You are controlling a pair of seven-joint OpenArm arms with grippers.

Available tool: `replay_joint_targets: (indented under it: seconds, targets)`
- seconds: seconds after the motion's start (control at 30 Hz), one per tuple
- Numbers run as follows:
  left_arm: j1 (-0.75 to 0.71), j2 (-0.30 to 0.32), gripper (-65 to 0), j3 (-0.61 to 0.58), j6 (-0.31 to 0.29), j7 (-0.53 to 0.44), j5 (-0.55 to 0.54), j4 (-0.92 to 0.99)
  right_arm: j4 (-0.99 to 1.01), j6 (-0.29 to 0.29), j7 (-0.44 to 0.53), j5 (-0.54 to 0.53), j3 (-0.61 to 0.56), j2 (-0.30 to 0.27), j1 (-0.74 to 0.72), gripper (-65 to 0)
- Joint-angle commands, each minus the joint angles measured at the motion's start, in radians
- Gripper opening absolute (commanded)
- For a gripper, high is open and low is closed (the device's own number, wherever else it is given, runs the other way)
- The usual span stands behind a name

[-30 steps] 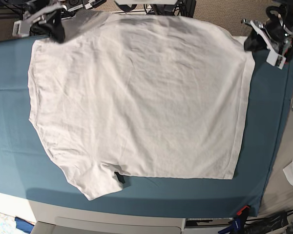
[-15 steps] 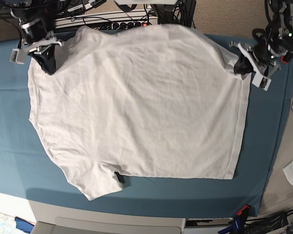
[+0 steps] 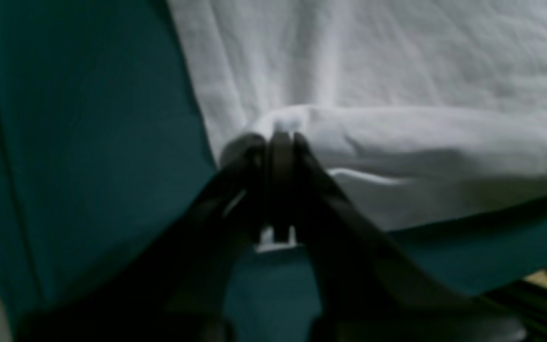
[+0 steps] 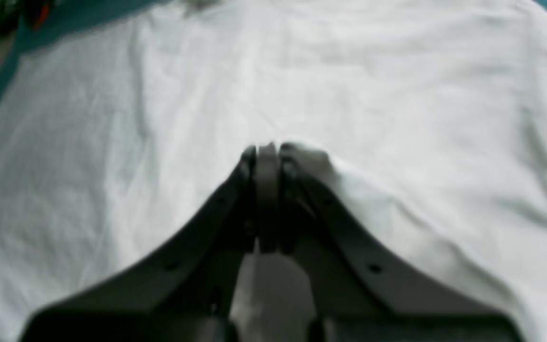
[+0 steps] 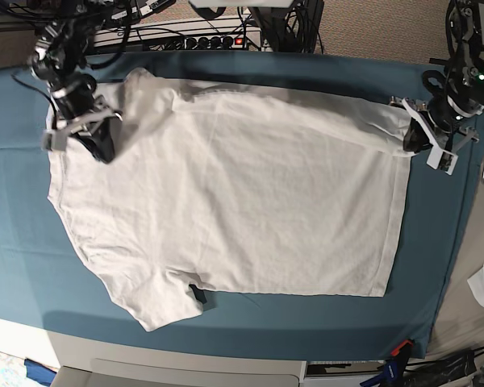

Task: Fold the T-shirt properly
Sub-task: 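Fold the gripped shirt edge over onto the shirt body with both grippers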

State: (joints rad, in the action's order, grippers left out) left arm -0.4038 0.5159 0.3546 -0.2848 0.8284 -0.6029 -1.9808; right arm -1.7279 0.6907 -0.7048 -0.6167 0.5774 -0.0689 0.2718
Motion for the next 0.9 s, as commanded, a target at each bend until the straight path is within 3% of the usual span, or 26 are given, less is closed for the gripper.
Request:
replay_joint_targets:
  seconds: [0.0,0.07,0.17,0.4,0.53,0.67,0.87]
  targets:
    - [0.005,0.016,-65.0,0.008,0.001,-0.029,0.016,-0.013,-0.017,0.007,0.033,-0.001,-0.011,-0.014,-0.02,-65.0]
    - [0.005,0.016,-65.0,0.008,0.016,-0.036,0.033,-0.013,-0.017,0.005,0.04,0.042,-0.037,-0.014,-0.039,-65.0]
    - [0.005,0.016,-65.0,0.008,0.058,-0.039,0.055,-0.013,-0.016,-0.049,0.087,0.113,-0.06,-0.014,-0.045,-65.0]
    - [0.005,0.016,-65.0,0.008,0.061,-0.043,0.08,-0.013,-0.016,-0.169,0.119,0.185,-0.059,-0.014,-0.045,-65.0]
    - [0.005,0.016,-65.0,0.008,0.065,-0.04,0.098,-0.013,-0.016,-0.169,0.141,0.185,-0.059,-0.014,-0.045,-65.0]
    - [0.005,0.015,-65.0,0.008,0.119,-0.044,0.147,-0.013,-0.016,-0.17,0.148,0.185,-0.059,-0.014,-0.057,-65.0]
    - [0.005,0.013,-65.0,0.008,0.12,-0.044,0.137,-0.013,-0.017,-0.169,0.147,0.185,-0.06,-0.014,-0.087,-65.0]
